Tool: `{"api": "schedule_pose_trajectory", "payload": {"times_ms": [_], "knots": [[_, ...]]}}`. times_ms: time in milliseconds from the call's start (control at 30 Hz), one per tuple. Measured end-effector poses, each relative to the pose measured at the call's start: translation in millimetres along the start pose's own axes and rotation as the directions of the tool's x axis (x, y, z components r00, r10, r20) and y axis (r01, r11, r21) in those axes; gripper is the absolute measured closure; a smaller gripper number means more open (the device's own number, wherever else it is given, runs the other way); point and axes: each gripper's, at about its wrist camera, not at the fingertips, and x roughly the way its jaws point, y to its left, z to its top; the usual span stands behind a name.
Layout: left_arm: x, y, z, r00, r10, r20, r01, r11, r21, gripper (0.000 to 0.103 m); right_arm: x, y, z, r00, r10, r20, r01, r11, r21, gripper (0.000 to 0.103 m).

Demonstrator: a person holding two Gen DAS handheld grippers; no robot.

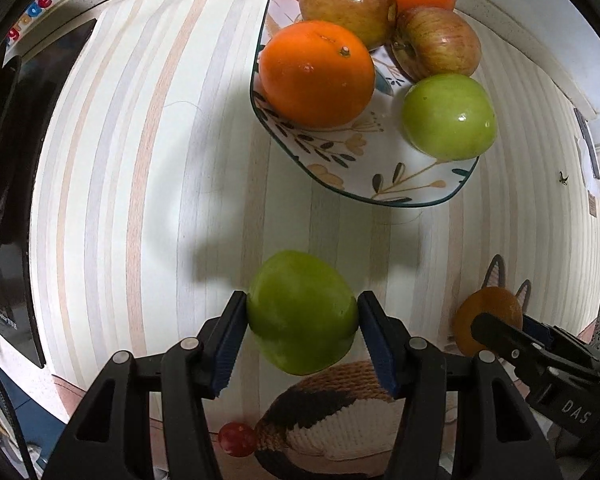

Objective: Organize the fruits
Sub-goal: 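Grasp a green apple with the left tool while the right tool grasps an orange, then carry the green apple and orange onto the plate and open both tools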

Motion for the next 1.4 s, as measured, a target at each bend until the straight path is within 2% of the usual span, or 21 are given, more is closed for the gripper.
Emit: {"api": "schedule_pose_trajectory", "payload": {"times_ms": [167, 333, 533, 700, 867, 1000, 1167, 1233, 1267, 1400], "knots": [[-15.9, -6.4, 3.0, 0.999, -0.005, 0.031, 0.005, 1.000, 0.027, 0.050, -1.0, 8.3, -0.7, 1.000, -0.017, 0.018, 0.017, 0.999, -0.029, 0.046], [-54.8, -4.9, 14.7, 0.996, -0.048, 0.081, 0.044, 0.998, 0.046, 0.049, -29.5, 10.8, 10.8, 0.995, 0.057, 0.081, -0.056, 0.998, -0.012, 0.046], [-104.0, 7.4, 59.6, 0.985, -0.107, 0.134, 0.103, 0.994, 0.042, 0.049, -63.4, 49.0, 64.2, 0.975, 0.158, 0.154, -0.149, 0.986, -0.070, 0.046], [-129.4, 15.9, 109.6, 0.978, -0.097, 0.184, 0.094, 0.995, 0.026, 0.049, -64.6, 89.7, 109.6, 0.975, 0.144, 0.171, -0.117, 0.981, -0.154, 0.046], [-119.4, 29.2, 140.3, 0.981, -0.090, 0.170, 0.091, 0.996, -0.003, 0.049, -38.5, 111.2, 132.8, 0.987, 0.088, 0.131, -0.063, 0.981, -0.183, 0.046], [-104.0, 34.3, 146.4, 0.986, -0.094, 0.138, 0.099, 0.995, -0.026, 0.049, -22.5, 114.5, 135.1, 0.991, 0.060, 0.119, -0.039, 0.984, -0.172, 0.045], [-95.0, 32.1, 144.4, 0.987, -0.126, 0.098, 0.130, 0.991, -0.035, 0.049, -20.8, 108.8, 133.9, 0.990, 0.064, 0.126, -0.046, 0.989, -0.144, 0.043], [-97.0, 27.0, 147.7, 0.987, -0.133, 0.095, 0.136, 0.991, -0.022, 0.049, -25.6, 105.7, 133.3, 0.988, 0.071, 0.137, -0.054, 0.991, -0.121, 0.028], [-97.7, 24.9, 150.8, 0.986, -0.135, 0.097, 0.137, 0.990, -0.018, 0.049, -29.9, 103.8, 132.2, 0.986, 0.083, 0.144, -0.067, 0.992, -0.111, 0.026], [-101.3, 10.4, 175.5, 0.984, -0.146, 0.101, 0.146, 0.989, 0.008, 0.049, -48.2, 94.5, 138.1, 0.972, 0.146, 0.184, -0.140, 0.989, -0.046, 0.026]]}}
